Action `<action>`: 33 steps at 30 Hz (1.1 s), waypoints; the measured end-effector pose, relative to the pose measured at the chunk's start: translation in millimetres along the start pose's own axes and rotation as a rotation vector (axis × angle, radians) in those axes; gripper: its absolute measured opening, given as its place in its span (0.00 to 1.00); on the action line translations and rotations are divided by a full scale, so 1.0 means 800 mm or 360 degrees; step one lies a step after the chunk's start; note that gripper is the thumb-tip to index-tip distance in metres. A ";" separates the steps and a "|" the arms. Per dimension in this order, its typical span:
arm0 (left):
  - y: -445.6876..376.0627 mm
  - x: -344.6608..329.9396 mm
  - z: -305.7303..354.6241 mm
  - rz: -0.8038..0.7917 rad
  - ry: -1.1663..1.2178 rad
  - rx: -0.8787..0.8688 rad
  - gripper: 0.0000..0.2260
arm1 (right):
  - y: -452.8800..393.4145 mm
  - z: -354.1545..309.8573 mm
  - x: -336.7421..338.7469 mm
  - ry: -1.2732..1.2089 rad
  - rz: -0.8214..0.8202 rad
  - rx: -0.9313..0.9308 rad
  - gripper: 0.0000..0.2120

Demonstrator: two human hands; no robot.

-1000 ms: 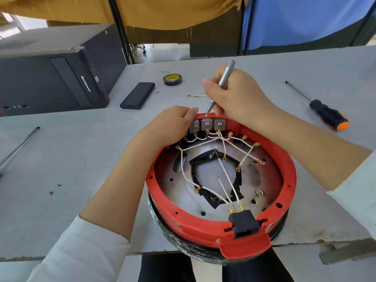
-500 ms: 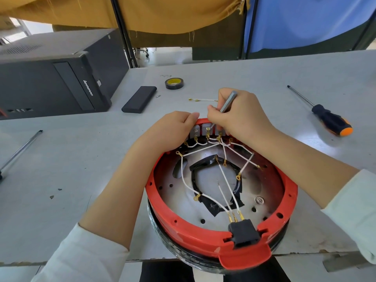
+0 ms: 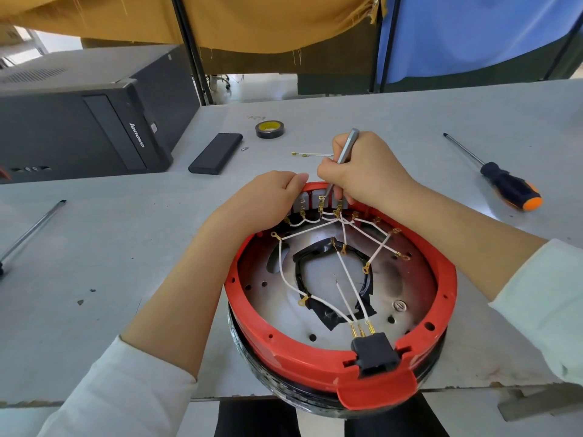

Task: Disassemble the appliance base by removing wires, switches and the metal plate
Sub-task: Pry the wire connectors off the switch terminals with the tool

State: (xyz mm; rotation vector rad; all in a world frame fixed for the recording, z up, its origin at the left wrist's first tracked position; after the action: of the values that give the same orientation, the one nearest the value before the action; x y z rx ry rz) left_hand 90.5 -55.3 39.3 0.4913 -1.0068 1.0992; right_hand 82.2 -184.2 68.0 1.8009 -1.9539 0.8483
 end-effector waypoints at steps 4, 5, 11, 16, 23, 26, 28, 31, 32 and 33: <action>-0.001 -0.001 -0.001 -0.0004 -0.0017 -0.0011 0.19 | -0.005 0.003 -0.001 -0.0020 -0.0049 -0.0057 0.15; -0.001 -0.001 -0.002 -0.0005 -0.0019 -0.0009 0.19 | -0.006 0.003 -0.001 -0.0024 -0.0051 -0.0059 0.15; -0.002 -0.003 -0.002 -0.0004 -0.0031 -0.0016 0.19 | -0.008 0.006 -0.001 -0.0053 -0.0055 -0.0091 0.15; -0.002 -0.002 -0.002 0.0007 -0.0040 -0.0039 0.19 | -0.014 0.007 -0.004 0.0044 -0.0060 -0.0146 0.14; -0.003 -0.002 -0.003 0.0026 -0.0021 -0.0040 0.20 | -0.003 0.005 0.002 -0.0034 0.0201 0.0044 0.14; -0.002 -0.002 -0.002 0.0034 -0.0016 -0.0044 0.20 | 0.001 0.000 0.006 -0.0015 0.0330 0.0172 0.16; -0.001 -0.001 -0.001 0.0041 -0.0014 -0.0048 0.20 | 0.007 -0.006 0.004 0.0050 0.0354 0.0290 0.18; 0.000 -0.001 -0.001 0.0042 -0.0014 -0.0054 0.20 | 0.011 -0.011 0.001 0.0077 0.0339 0.0397 0.19; 0.000 -0.001 0.000 0.0037 -0.0013 -0.0053 0.20 | 0.012 -0.012 0.001 0.0091 0.0336 0.0425 0.18; 0.000 -0.001 0.000 0.0033 -0.0011 -0.0051 0.20 | 0.013 -0.013 0.000 0.0122 0.0334 0.0459 0.18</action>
State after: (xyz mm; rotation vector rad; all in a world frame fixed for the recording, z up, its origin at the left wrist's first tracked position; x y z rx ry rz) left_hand 90.5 -55.2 38.7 0.4601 -1.0361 1.0985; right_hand 70.6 -177.4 74.3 1.6994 -2.0834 1.3062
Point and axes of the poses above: each hand's wrist, its own y-axis away from the middle knuckle, its own x-axis out of the back of the hand, z = x × y, the point moved 7 cm from there along -y, towards the middle knuckle, and after that the axes turned 6 degrees about -x, right-handed, at the moved point
